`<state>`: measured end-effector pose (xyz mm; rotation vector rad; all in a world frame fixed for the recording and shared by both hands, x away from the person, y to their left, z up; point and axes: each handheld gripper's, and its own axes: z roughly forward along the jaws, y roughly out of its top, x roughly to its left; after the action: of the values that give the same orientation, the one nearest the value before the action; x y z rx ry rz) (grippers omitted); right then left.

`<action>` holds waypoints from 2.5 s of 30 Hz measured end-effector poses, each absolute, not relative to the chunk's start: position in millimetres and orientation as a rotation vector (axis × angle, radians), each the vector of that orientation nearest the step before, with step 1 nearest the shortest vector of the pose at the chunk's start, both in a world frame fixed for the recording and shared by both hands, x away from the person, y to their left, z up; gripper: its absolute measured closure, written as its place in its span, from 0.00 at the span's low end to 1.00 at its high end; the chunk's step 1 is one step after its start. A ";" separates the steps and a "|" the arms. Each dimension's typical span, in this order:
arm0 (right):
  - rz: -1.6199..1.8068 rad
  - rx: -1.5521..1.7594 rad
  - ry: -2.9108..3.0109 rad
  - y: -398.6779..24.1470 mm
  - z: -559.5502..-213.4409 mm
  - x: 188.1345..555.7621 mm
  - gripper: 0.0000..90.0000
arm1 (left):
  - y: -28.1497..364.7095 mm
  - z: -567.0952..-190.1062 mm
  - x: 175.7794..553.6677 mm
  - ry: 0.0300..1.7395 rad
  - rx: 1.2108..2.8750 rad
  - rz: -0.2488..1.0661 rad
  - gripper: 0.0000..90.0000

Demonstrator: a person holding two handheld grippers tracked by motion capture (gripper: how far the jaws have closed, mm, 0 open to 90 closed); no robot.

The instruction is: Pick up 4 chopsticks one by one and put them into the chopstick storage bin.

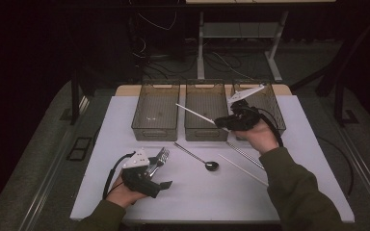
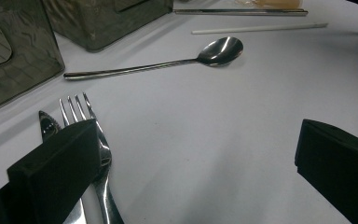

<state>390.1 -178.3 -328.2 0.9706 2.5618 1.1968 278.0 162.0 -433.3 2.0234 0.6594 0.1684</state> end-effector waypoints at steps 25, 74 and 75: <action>1.169 1.005 2.568 -101.8 -329.7 440.7 0.93 | 161.2 -432.5 278.6 0.649 2.021 0.164 0.00; 0.946 1.143 2.561 7.8 -375.3 506.1 0.93 | 160.1 -432.1 279.1 0.632 2.051 0.166 0.00; 0.949 1.147 2.560 8.4 -376.0 506.0 0.93 | 160.0 -432.1 279.0 0.632 2.049 0.166 0.00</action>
<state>506.0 8.4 -376.0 1.1471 2.5597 0.9487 279.0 160.0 -432.1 2.0493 0.6325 0.1663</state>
